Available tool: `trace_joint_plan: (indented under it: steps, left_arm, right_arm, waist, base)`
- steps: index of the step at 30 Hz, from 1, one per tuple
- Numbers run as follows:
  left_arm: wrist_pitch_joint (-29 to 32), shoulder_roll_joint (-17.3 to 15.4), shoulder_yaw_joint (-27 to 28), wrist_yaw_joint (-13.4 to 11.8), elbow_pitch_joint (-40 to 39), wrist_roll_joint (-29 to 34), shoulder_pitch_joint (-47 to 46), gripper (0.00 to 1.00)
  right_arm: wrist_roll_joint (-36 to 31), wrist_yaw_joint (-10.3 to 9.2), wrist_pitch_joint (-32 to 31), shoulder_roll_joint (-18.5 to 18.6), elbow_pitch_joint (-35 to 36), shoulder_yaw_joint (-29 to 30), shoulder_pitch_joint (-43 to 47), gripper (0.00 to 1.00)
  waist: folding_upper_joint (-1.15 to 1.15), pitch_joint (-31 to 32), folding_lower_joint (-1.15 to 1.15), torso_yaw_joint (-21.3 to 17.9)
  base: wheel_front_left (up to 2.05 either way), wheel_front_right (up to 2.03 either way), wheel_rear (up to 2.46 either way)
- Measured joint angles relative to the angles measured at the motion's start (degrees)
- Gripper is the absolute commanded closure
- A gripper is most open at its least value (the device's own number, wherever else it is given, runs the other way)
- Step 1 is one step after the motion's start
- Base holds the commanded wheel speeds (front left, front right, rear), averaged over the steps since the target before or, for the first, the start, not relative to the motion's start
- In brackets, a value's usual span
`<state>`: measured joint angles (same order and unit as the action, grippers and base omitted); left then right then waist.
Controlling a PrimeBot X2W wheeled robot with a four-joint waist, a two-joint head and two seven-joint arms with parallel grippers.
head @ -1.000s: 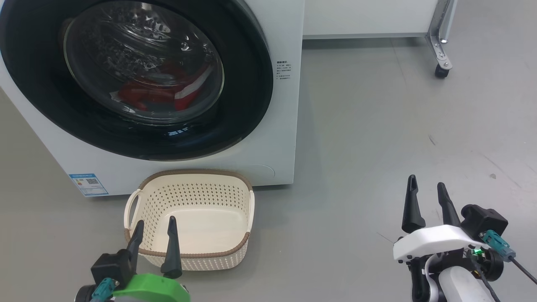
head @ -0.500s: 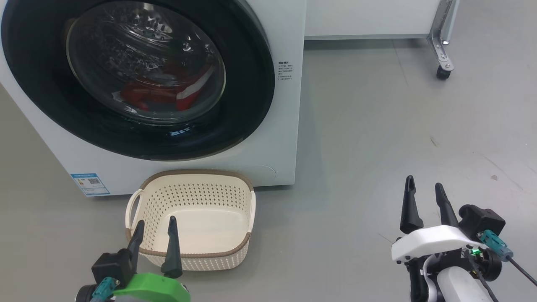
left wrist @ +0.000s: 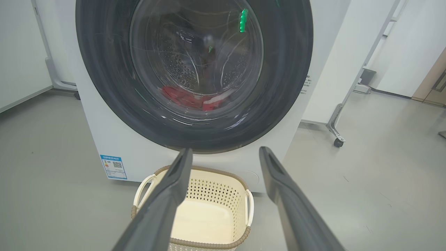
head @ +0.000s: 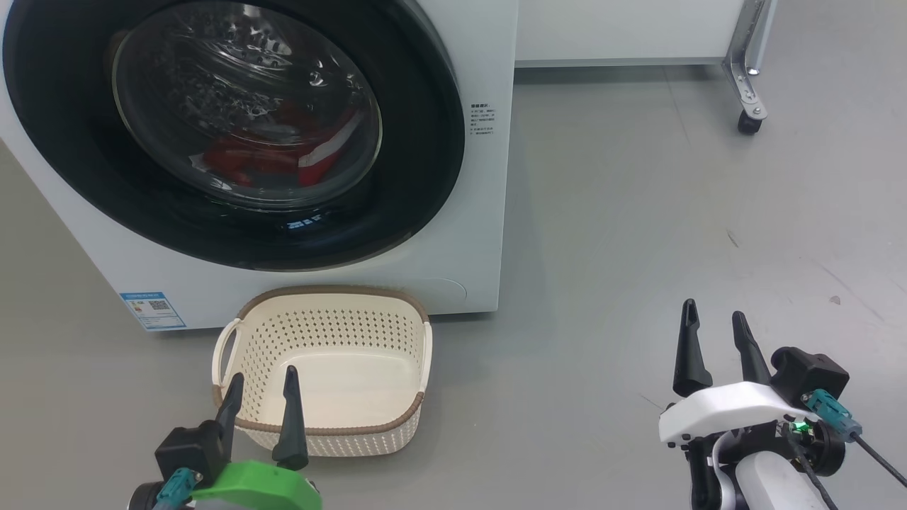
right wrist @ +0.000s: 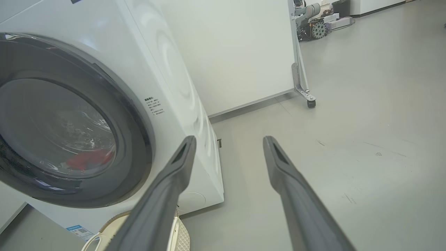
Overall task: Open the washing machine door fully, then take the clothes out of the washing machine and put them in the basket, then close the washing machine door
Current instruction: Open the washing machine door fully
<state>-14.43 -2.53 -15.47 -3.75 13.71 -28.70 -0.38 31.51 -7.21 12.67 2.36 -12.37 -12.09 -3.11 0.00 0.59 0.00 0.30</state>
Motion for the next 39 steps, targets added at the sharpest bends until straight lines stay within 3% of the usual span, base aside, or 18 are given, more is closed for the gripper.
trace_joint_plan:
  steps: [16, 17, 18, 19, 31, 39]
  left_arm:
    - [0.0, 0.0, -0.3, -0.1, 0.2, 0.0, -0.7, 0.00]
    - [0.0, 0.0, -0.3, -0.1, 0.2, 0.0, -0.7, 0.00]
    - [0.0, 0.0, -0.3, -0.1, 0.2, 0.0, -0.8, 0.00]
    - [0.0, 0.0, -0.4, -0.1, 0.3, 0.0, -0.8, 0.00]
    - [0.0, 0.0, -1.3, -0.6, -0.3, 2.2, -1.9, 0.00]
    - [0.0, -0.1, -1.9, -0.8, -1.2, 6.1, -3.2, 0.00]
  right_arm:
    - [-1.4, 0.00, 0.1, 0.0, -0.5, -0.1, -0.3, 0.00]
    - [-1.4, 0.00, 0.1, 0.0, -0.5, -0.1, -0.3, 0.14]
    - [-1.3, 0.00, 0.1, 0.0, -0.5, -0.1, -0.3, 0.66]
    - [-1.3, 0.00, 0.1, 0.0, -0.4, 0.0, -0.3, 1.00]
    - [1.0, 0.08, 0.3, 0.0, 0.7, 1.4, -1.3, 1.00]
    - [10.6, 1.80, 0.0, 0.0, 1.4, 3.8, -3.2, 1.00]
  waist:
    - [0.00, -0.2, 0.00, 0.2]
    - [0.00, -0.2, 0.00, 0.3]
    - [0.00, -0.2, 0.00, 0.3]
    - [0.00, -0.3, 0.00, 0.4]
    - [0.00, -2.0, 0.00, 1.7]
    - [0.00, -4.1, 0.00, 3.3]
  base:
    - [0.00, 0.00, 0.00]
    - [0.00, 0.00, 0.00]
    - [0.00, 0.00, 0.00]
    - [0.00, 0.00, 0.00]
    - [0.00, 0.00, 0.00]
    - [0.00, 0.00, 0.00]
